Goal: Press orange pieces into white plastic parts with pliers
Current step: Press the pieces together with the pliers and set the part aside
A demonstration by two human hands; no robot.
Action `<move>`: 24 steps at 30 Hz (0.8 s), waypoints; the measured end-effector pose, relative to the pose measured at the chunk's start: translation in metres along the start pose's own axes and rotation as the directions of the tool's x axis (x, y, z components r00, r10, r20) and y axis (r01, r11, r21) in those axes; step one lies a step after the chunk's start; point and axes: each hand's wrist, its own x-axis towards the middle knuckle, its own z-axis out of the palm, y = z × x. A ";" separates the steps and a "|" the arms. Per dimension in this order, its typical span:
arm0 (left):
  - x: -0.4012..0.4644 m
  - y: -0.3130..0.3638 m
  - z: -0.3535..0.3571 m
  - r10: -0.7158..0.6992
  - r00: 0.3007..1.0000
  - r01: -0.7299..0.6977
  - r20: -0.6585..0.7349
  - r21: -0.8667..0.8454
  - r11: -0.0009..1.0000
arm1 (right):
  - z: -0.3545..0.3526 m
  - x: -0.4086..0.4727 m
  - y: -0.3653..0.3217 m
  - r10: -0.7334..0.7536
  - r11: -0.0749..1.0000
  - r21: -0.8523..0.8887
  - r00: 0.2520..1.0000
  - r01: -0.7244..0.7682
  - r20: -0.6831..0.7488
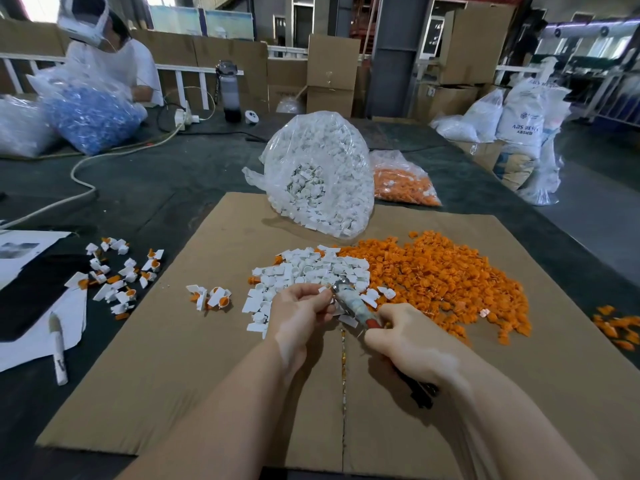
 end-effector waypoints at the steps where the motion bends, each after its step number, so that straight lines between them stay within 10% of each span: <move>1: 0.000 0.000 0.000 0.000 1.000 0.000 -0.001 0.004 1.000 | 0.002 0.001 0.001 -0.006 1.000 -0.010 1.000 0.006 -0.013; 14: -0.001 -0.006 -0.001 0.043 0.999 -0.043 -0.004 -0.008 0.999 | 0.014 0.006 0.028 -0.023 0.999 0.028 0.929 0.036 -0.369; 24: -0.004 -0.018 -0.005 0.322 0.942 -0.324 0.094 0.510 0.797 | -0.007 0.025 0.068 -0.067 0.824 -0.469 0.767 -0.318 -0.638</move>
